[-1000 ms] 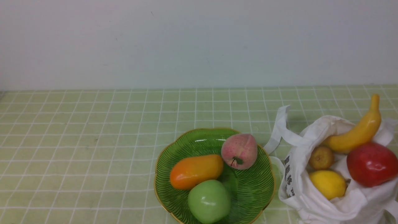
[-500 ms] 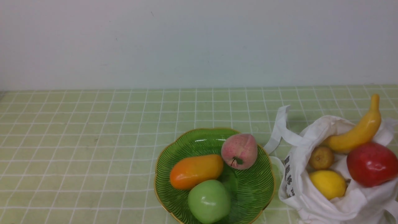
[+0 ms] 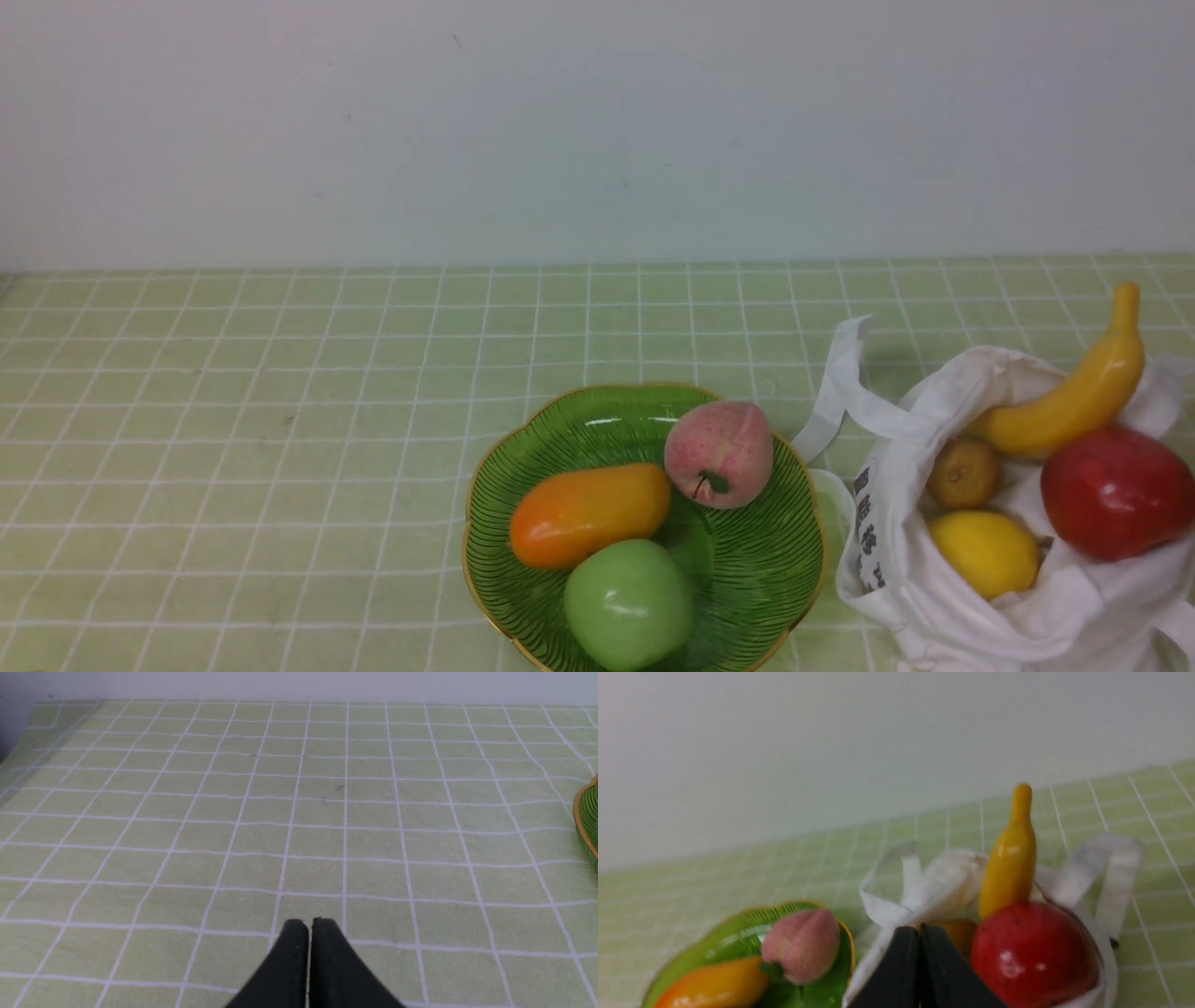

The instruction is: Take the fruit out of the bag on the green coffee tablecloth and place them on the plate.

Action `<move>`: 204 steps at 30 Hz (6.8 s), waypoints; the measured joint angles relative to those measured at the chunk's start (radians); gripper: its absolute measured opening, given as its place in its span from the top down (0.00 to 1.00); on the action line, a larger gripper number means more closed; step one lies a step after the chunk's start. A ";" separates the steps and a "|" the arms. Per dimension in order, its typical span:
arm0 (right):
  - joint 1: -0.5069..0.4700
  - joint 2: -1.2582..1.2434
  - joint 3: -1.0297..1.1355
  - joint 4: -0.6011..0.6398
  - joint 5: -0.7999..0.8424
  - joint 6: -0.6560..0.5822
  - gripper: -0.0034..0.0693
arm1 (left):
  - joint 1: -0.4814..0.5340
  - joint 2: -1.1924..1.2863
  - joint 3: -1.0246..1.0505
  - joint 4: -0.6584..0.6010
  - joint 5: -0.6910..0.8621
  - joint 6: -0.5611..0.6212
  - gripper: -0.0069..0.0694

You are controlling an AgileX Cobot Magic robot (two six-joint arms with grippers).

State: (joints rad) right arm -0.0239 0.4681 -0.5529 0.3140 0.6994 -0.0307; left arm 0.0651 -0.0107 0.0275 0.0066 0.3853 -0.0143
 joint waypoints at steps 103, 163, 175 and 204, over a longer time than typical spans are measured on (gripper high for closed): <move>0.345 1.023 -0.393 0.707 -0.119 -0.994 0.53 | 0.000 0.000 0.000 0.000 0.000 0.000 0.92; 0.384 -0.136 0.208 -0.306 -0.354 -0.022 0.97 | 0.000 0.000 0.000 0.000 0.000 0.000 0.92; 0.384 -0.136 0.241 -0.305 -0.321 -0.022 0.97 | 0.000 0.000 0.000 0.000 0.000 0.000 0.92; 0.300 -0.332 0.394 -0.286 -0.441 -0.012 0.97 | 0.000 0.000 0.000 0.000 0.000 0.000 0.92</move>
State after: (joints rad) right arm 0.2760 0.1362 -0.1592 0.0277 0.2582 -0.0422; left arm 0.0651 -0.0107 0.0275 0.0066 0.3853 -0.0143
